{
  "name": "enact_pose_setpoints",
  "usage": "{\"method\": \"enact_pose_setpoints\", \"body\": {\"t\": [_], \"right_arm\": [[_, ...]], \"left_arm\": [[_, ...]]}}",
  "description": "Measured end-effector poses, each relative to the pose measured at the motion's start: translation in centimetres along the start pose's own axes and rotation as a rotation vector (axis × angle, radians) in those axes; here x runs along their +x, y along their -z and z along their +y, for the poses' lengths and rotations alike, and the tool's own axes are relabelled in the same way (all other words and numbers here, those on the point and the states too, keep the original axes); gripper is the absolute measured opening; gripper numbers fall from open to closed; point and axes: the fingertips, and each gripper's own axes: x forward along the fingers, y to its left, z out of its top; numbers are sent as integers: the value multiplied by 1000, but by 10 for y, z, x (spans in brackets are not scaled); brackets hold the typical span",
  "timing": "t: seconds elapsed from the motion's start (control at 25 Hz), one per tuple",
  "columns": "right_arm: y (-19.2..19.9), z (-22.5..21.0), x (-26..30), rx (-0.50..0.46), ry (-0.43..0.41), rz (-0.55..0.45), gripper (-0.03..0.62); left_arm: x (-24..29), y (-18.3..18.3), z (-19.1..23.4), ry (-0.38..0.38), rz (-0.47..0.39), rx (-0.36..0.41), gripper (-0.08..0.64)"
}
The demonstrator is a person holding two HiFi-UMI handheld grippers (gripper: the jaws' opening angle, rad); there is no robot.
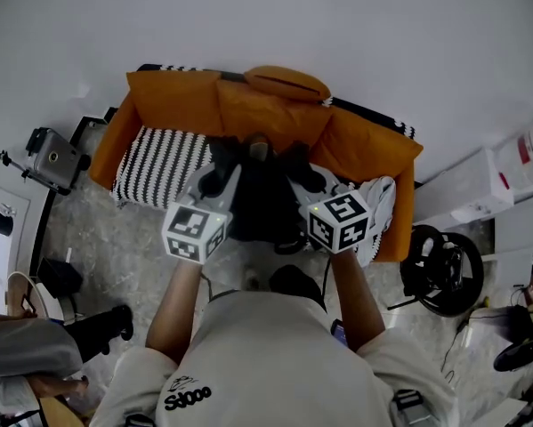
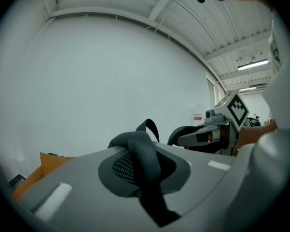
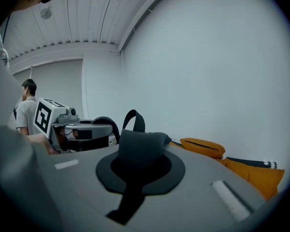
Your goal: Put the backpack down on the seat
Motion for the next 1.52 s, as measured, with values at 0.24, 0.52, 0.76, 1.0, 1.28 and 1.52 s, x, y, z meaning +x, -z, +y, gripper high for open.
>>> {"method": "enact_pose_setpoints", "body": {"t": [0.24,0.52,0.76,1.0,1.28,1.52], "right_arm": [[6,-23,30,7,-7,30,3],[24,-60,65,50,-24,72,3],[38,-92,99,76,-36,120,3],[55,-122,133,96,-47,172,3],[72,-150,169,118,-62,222,3],[88,-171,198,162,-58,254,3]], "left_arm": [[31,14,23,-18,29,-31,36],[70,40,42,-38,76,-65,35],[108,63,64,-48,131,-93,35],[144,86,86,-55,181,-115,35],[181,110,112,-72,222,-151,35],[206,132,131,-82,264,-179,36]]}}
